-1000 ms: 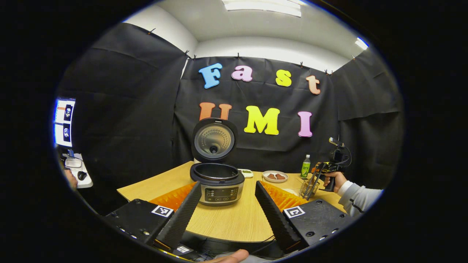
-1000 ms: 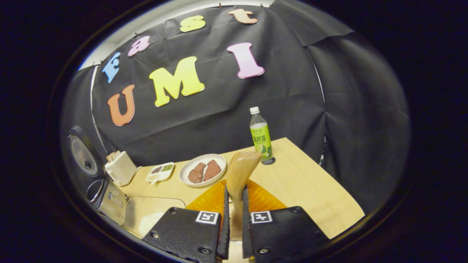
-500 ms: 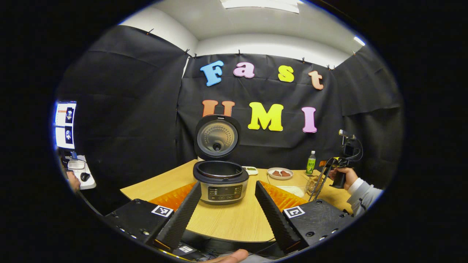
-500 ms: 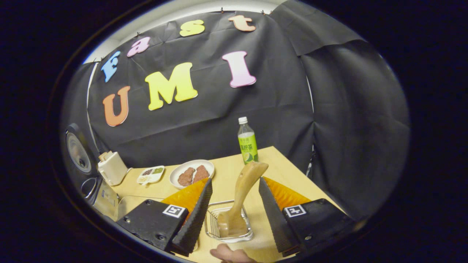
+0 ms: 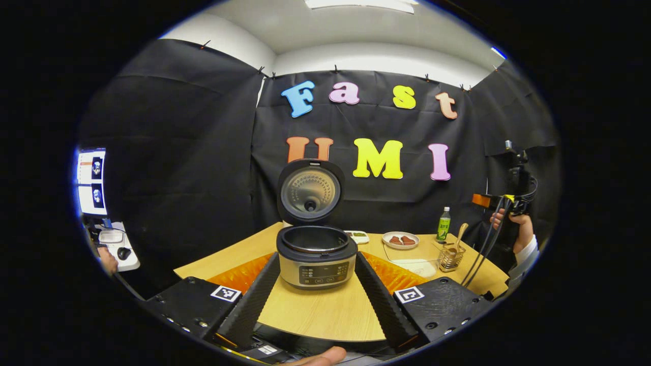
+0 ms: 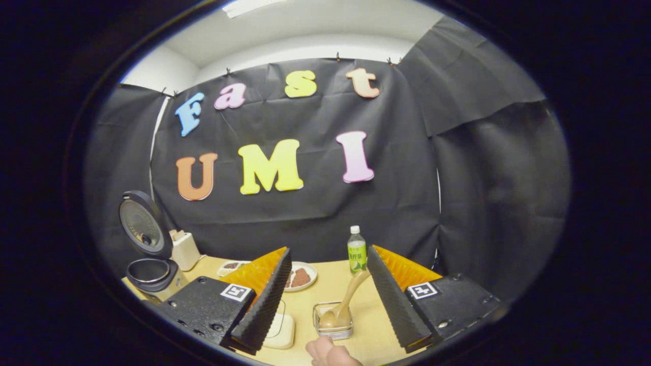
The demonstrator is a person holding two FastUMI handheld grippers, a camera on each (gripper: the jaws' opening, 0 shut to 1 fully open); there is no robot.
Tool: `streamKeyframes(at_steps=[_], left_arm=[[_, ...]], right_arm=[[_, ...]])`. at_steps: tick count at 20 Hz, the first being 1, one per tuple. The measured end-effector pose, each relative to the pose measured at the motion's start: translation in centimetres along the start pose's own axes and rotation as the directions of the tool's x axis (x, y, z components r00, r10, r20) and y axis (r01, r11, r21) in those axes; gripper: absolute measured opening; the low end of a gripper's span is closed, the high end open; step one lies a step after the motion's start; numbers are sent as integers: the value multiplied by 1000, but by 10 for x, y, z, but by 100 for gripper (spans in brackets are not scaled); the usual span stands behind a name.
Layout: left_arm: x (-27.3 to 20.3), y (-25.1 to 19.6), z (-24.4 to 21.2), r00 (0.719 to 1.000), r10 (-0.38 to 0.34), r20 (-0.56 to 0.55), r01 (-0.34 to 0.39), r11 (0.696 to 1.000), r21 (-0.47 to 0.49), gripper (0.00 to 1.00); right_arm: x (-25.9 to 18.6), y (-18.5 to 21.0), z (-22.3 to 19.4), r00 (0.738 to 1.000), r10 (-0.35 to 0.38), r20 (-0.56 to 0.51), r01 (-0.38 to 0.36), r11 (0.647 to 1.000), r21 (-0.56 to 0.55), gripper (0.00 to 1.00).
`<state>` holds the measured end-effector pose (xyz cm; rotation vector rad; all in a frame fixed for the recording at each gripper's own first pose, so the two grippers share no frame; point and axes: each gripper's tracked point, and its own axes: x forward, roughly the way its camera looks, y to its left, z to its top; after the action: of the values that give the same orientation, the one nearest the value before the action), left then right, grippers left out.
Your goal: Close the left gripper, press the button to open the rice cooker; take a wooden spoon from the chopstick holder with the right hand, scoop a spoonful of rice and pour it into the rice cooker, then put the wooden spoon back into the chopstick holder.
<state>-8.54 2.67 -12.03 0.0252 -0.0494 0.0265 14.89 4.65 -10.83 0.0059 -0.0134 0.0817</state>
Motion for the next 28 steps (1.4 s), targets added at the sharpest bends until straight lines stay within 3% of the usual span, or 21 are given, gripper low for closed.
streamKeyframes(at_steps=[2,5,6,8,9,11,12,15,16,17,20,22,23,26,28], left_arm=[[12,3,14,1000,2,5,-2,1000,-1,94],[31,6,38,1000,-12,5,12,1000,-22,95],[40,9,50,1000,-8,10,8,1000,-18,94],[58,18,78,999,9,43,-9,1000,-8,94],[68,20,94,998,12,67,-12,1000,-5,94],[91,24,127,993,14,116,-13,1000,-11,94],[105,23,139,991,11,132,-10,1000,-15,94],[141,28,167,989,19,150,-13,999,-38,94],[156,27,176,986,15,165,-9,999,-39,94],[171,26,182,985,7,170,-1,999,-36,94],[225,36,192,982,37,187,-32,999,-29,94],[262,34,194,982,31,189,-23,999,-45,94],[280,31,191,984,19,174,-9,998,-57,94],[328,26,191,987,4,160,6,998,-64,94],[354,26,188,989,12,147,-4,998,-61,94]], right_arm=[[-20,10,21,999,32,40,-32,999,-16,92],[-44,10,43,997,46,69,-44,999,-28,97],[-53,9,46,997,50,58,-49,998,-29,92],[-73,15,59,994,81,70,-79,997,-25,92],[-82,13,63,993,88,82,-86,996,-34,96],[-99,14,62,991,105,85,-101,993,-57,92],[-106,16,60,990,114,81,-110,993,-52,96],[-124,22,49,986,156,53,-154,988,-32,96],[-128,22,48,985,165,49,-164,986,-26,92],[-130,22,47,984,172,48,-171,985,-26,96],[-136,16,45,986,159,52,-157,987,-29,92],[-140,16,42,986,158,54,-156,987,-33,97],[-142,17,41,985,161,55,-159,987,-31,92],[-148,12,40,985,164,55,-162,986,-36,97],[-150,8,40,987,152,59,-150,988,-28,92]])
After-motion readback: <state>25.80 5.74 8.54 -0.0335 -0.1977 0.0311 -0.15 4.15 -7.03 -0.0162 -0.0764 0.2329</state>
